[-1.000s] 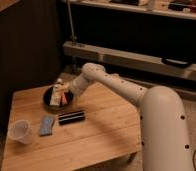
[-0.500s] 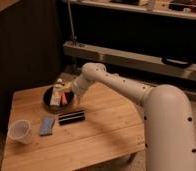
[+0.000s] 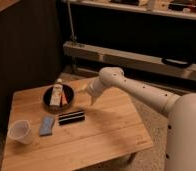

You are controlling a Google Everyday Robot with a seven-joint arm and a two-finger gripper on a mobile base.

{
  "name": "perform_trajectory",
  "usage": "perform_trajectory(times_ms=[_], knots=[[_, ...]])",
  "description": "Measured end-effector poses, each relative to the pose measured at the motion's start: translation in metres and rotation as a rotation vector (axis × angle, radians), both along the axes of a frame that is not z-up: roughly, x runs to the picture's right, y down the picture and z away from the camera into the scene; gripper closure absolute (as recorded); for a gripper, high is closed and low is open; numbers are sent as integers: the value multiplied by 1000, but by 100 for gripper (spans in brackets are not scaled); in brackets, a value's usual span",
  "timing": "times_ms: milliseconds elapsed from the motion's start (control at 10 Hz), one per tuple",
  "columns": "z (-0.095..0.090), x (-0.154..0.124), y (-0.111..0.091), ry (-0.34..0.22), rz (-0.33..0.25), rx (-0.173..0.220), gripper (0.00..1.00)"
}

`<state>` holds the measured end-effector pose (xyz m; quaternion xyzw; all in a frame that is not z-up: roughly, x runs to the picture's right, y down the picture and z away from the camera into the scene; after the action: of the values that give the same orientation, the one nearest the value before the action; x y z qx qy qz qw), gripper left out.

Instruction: Push the eraser across the table

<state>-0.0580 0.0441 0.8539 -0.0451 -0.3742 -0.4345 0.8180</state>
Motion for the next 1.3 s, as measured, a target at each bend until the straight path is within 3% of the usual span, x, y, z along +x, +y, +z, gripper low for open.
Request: perform_trajectory(times_ms=[100,300,500,600,800,1000,1300], knots=[[-1,5,2,7,-15,40,57],[2,-1,5,1,-40,68,75],[1,-25,3,-31,-65,75,95],[-7,-39,4,-37,-85,68,99],[-16,-54,22,-28,-131,24,100],[-9,-60,34,5,-179,-12,100],[-3,-63,29,20,-238,-29,100]])
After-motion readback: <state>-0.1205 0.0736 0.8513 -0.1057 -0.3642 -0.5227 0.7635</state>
